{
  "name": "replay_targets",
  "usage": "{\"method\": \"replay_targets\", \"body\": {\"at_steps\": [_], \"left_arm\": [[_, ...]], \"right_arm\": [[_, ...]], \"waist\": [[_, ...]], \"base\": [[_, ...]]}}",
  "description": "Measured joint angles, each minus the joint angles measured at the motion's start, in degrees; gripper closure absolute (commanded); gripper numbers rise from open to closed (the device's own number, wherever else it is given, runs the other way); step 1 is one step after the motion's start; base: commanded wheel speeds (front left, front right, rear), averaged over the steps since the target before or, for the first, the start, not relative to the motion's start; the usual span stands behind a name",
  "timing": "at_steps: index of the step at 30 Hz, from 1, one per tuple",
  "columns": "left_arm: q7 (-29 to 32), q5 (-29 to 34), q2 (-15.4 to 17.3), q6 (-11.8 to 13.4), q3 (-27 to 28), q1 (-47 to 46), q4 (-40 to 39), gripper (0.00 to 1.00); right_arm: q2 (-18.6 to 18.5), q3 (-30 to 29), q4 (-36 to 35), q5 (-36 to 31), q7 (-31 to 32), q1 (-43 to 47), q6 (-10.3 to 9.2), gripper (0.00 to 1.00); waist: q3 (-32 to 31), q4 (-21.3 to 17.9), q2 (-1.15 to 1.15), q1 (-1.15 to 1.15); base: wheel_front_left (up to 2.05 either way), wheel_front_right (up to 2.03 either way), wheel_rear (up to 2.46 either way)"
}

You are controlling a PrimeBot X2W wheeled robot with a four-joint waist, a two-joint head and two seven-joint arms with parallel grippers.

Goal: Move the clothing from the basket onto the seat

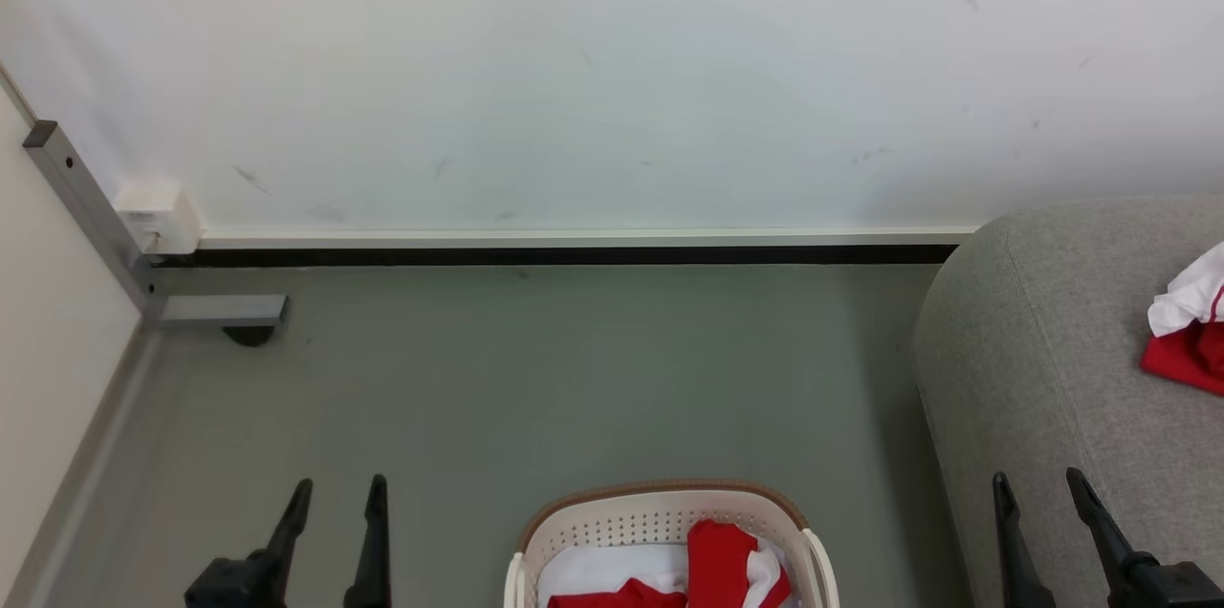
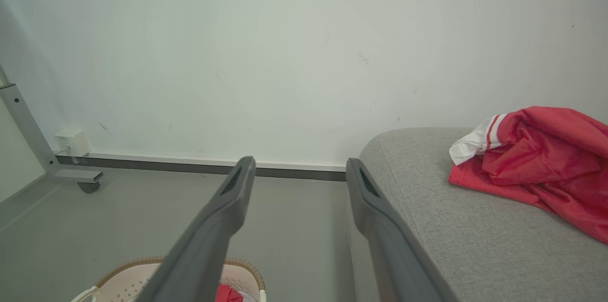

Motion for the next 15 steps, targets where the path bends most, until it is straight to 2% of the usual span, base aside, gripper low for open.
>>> {"method": "replay_targets", "body": {"at_steps": [7, 15], "left_arm": [[0.00, 1.27, -0.60, -1.52, 0.56, -0.57, 0.79, 0.00], [0.00, 3.91, -1.60, -4.23, -4.72, -9.57, 4.79, 0.00]], "right_arm": [[0.01, -0.29, -0.53, 0.64, 0.00, -0.98, 0.00, 0.00], [0.01, -1.85, -3.71, 0.69, 0.00, -6.47, 0.00, 0.00]], "waist": [[1.51, -0.79, 0.00, 0.00], [7.95, -1.94, 0.00, 0.00]], "base": [[0.00, 0.00, 0.00], [0.00, 0.00, 0.00]]}}
